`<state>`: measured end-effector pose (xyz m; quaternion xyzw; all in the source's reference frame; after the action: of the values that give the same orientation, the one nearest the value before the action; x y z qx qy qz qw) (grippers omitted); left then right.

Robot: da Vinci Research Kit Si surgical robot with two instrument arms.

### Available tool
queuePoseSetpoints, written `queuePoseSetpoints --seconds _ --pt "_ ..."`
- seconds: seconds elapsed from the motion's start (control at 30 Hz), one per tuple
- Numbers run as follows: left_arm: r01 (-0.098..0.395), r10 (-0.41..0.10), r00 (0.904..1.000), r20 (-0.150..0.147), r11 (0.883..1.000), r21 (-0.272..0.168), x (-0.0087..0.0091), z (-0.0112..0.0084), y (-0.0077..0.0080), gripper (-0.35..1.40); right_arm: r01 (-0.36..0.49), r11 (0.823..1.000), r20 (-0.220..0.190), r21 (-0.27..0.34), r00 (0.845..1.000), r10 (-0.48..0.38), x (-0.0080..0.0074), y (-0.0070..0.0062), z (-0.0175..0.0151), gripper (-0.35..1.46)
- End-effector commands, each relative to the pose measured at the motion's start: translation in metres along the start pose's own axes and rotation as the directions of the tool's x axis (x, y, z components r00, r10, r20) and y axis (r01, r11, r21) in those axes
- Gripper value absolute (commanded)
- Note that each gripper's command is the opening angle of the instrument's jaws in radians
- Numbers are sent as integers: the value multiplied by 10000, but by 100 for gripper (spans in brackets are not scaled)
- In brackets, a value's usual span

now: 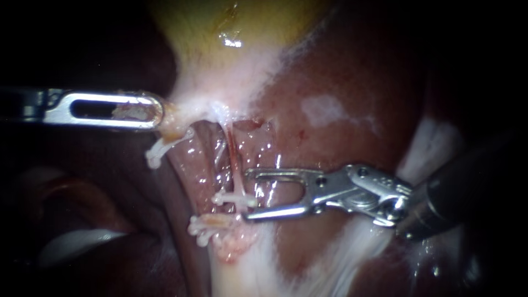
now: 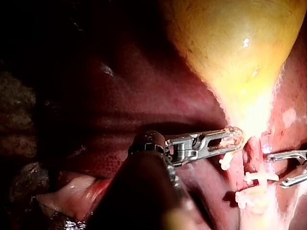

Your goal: Going back first clip right tube

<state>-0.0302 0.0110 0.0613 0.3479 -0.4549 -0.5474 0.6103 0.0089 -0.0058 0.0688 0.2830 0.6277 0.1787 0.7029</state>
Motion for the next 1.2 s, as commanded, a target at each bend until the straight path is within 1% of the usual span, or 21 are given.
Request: queuePoseSetpoints --seconds 0.03,0.17,0.23,0.3,0.33,0.43,0.57,0.73,0.87,0.97,1.03,1.1,1.17,1.2 --pt "0 0 10000 -2 10000 7 0 0 0 -35 151 9999 101 -16 9998 -150 5 -2 -10 50" --pt "0 0 10000 -2 10000 7 0 0 0 -35 861 9963 500 49 9950 -862 21 -10 -39 50" --pt "-1 1 10000 -2 10000 7 0 0 0 -35 1473 9890 683 108 9867 -1477 31 -14 -55 50" --pt "-1 1 10000 -2 10000 7 0 0 0 -35 1872 9822 757 168 9793 -1880 40 -16 -67 50" --pt "-1 1 10000 -2 10000 7 0 0 0 -35 2171 9759 780 206 9728 -2180 46 -17 -74 50" --pt "-2 2 10000 -2 10000 8 0 0 0 -35 2621 9648 797 202 9615 -2628 60 -19 -92 50" --pt "-5 5 10000 -1 10000 8 0 1 1 -35 2854 9583 830 134 9548 -2855 72 -20 -110 50" --pt "-20 20 10000 12 10000 1 1 5 5 -35 3019 9533 833 114 9497 -3018 75 -20 -119 50" --pt "-66 67 10000 62 10000 -29 6 17 13 -35 3022 9532 833 118 9496 -3021 75 -21 -120 50" --pt "-124 125 9999 57 9998 -126 11 33 22 -35 3019 9532 831 133 9497 -3019 75 -22 -119 50" --pt "-160 159 9999 -13 9996 -249 14 45 28 -35 3022 9531 828 138 9496 -3023 75 -22 -119 50" --pt "-186 184 9998 -59 9992 -358 16 57 33 -35 3024 9531 825 143 9496 -3025 75 -23 -119 50" --pt "-203 199 9997 -110 9991 -371 16 68 38 -35 3024 9531 824 144 9496 -3026 75 -23 -119 50" --pt "-330 326 9994 -97 9987 -383 16 74 42 -35 3025 9531 824 145 9496 -3026 75 -23 -119 50"
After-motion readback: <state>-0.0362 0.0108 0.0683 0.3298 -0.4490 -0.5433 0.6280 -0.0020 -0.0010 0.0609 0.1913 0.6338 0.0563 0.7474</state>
